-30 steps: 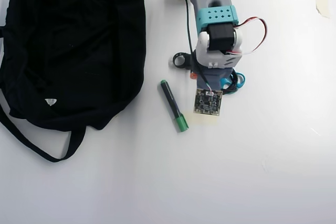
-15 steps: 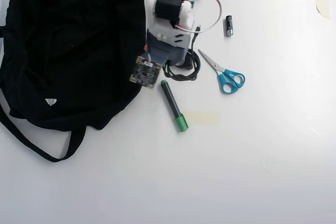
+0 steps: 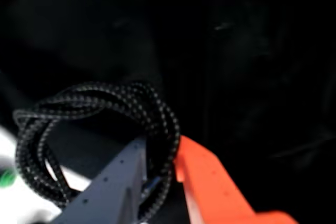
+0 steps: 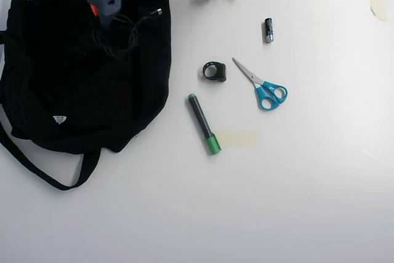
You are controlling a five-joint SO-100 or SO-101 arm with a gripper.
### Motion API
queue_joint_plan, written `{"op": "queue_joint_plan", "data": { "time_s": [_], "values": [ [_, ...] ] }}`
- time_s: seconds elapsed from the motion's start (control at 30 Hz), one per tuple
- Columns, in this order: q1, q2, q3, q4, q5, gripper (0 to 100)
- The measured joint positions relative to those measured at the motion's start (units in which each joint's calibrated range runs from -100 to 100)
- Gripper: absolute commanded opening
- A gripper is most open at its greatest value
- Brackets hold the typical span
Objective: Put the cable into the black bag
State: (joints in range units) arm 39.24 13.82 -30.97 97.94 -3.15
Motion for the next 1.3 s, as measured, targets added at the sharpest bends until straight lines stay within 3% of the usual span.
{"op": "queue_joint_plan", "data": {
  "time_s": [0.13, 0.37, 0.4, 0.5, 0.67, 0.77, 0.9, 1.07, 1.23, 1.3],
  "values": [
    [11.4, 1.8, -0.2, -5.2, 0.0, 2],
    [17.6, 19.2, -0.4, -13.4, -0.3, 3],
    [17.8, 19.2, -0.4, -13.4, -0.5, 4],
    [17.9, 19.2, -0.4, -13.4, -2.2, 19],
    [15.9, 18.4, -0.4, -12.1, -2.3, 20],
    [10.9, 7.3, -0.4, -6.0, -3.9, 20],
    [-11.8, -4.9, -0.4, -2.1, -6.5, 20],
    [-39.1, -6.2, -0.4, -0.5, -6.6, 18],
    [-45.1, -8.0, -0.4, -0.5, -6.9, 3],
    [-47.0, -10.0, -0.4, -0.5, -7.1, 2]
  ]
}}
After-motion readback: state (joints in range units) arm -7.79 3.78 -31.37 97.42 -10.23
